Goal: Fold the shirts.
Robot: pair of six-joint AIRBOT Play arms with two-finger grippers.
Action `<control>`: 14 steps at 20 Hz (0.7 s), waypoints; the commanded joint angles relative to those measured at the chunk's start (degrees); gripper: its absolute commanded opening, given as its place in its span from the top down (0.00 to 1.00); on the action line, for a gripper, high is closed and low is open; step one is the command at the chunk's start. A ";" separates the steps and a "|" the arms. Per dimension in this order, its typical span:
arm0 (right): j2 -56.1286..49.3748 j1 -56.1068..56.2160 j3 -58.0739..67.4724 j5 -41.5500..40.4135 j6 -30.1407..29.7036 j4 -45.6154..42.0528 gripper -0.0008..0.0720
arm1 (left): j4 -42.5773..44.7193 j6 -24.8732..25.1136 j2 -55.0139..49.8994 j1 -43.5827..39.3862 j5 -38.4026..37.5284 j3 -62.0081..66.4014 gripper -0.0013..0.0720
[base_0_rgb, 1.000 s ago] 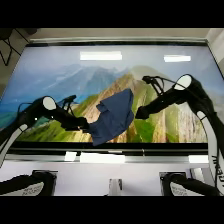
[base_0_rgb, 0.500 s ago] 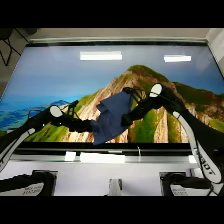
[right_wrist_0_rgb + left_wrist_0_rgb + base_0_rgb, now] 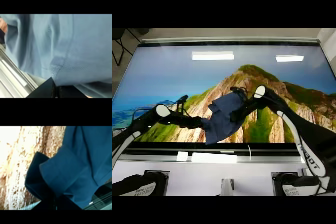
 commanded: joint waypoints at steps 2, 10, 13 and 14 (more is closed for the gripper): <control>10.01 -4.98 11.65 5.01 -3.39 -8.44 0.95 | 12.50 -4.15 11.39 6.97 -1.44 7.72 0.95; 42.56 -22.03 32.28 -5.81 0.04 -20.24 0.95 | 16.37 -5.57 33.20 26.49 1.97 52.39 0.95; 47.91 -22.03 32.28 -0.33 5.90 -26.56 0.95 | 21.66 -5.64 34.64 26.49 1.99 57.81 0.95; 48.52 -22.03 32.28 3.34 7.63 -29.16 0.95 | 24.39 -6.99 34.64 26.49 2.21 58.12 0.95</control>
